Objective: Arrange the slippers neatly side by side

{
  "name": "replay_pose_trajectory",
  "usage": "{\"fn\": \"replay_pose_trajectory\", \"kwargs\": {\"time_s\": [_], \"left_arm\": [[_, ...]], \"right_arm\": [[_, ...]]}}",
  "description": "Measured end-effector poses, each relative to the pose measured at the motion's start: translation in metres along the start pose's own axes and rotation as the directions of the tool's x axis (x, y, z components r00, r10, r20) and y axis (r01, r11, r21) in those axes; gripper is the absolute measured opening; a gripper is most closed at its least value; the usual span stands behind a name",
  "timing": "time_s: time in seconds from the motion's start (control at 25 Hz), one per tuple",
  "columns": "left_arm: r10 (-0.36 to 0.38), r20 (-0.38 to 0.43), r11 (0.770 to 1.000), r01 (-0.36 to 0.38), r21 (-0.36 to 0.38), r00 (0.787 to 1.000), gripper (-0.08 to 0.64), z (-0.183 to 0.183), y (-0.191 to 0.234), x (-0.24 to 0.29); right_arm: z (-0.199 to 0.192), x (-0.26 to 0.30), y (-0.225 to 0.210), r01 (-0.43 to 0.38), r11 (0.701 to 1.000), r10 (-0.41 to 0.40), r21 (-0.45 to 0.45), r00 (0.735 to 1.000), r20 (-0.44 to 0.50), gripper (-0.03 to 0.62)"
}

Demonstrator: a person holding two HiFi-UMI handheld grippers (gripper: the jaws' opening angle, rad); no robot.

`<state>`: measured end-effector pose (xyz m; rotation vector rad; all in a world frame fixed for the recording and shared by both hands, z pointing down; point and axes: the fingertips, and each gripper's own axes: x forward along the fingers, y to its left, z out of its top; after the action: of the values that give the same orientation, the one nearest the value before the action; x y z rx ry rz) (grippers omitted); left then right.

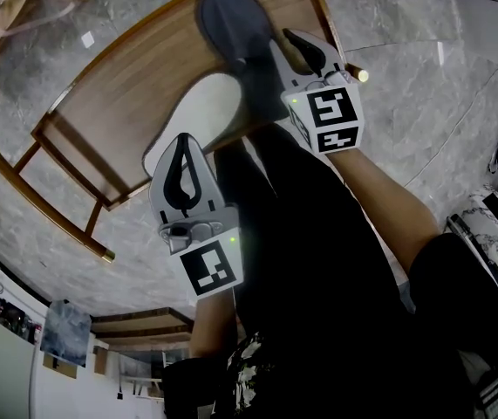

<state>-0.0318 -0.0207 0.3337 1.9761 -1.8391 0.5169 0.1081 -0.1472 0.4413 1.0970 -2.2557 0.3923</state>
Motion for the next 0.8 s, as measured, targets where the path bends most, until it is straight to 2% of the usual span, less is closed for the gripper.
{"fn": "replay_pose_trajectory", "kwargs": {"time_s": [0.2, 0.4, 0.52, 0.6, 0.64, 0.8], "left_arm": [[-0.018, -0.020, 0.999, 0.019, 0.028, 1.000, 0.002, -0.009, 0.001, -0.002], [-0.046, -0.031, 0.998, 0.047, 0.037, 0.998, 0.002, -0.015, 0.007, -0.007], [-0.083, -0.039, 0.989, 0.087, 0.122, 0.996, 0.002, -0.013, 0.007, -0.006], [-0.108, -0.076, 0.974, 0.121, 0.191, 0.991, 0.002, -0.017, 0.005, -0.007], [-0.126, -0.102, 0.968, 0.145, 0.203, 0.987, 0.002, -0.021, 0.004, -0.007], [-0.215, -0.188, 0.959, 0.244, 0.146, 0.958, 0.002, -0.042, 0.002, -0.009]], "right_arm": [[0.020, -0.015, 0.007, -0.020, 0.998, 0.024, -0.053, 0.996, 0.082, 0.000], [0.038, -0.023, 0.041, -0.085, 0.988, 0.099, -0.130, 0.989, 0.107, 0.000], [0.046, -0.026, 0.061, -0.127, 0.983, 0.142, -0.136, 0.984, 0.112, -0.002], [0.048, -0.027, 0.071, -0.147, 0.980, 0.162, -0.135, 0.981, 0.107, -0.002], [0.048, -0.028, 0.074, -0.150, 0.979, 0.165, -0.135, 0.981, 0.103, -0.002], [0.038, -0.032, 0.083, -0.158, 0.979, 0.169, -0.125, 0.982, 0.082, -0.002]]}}
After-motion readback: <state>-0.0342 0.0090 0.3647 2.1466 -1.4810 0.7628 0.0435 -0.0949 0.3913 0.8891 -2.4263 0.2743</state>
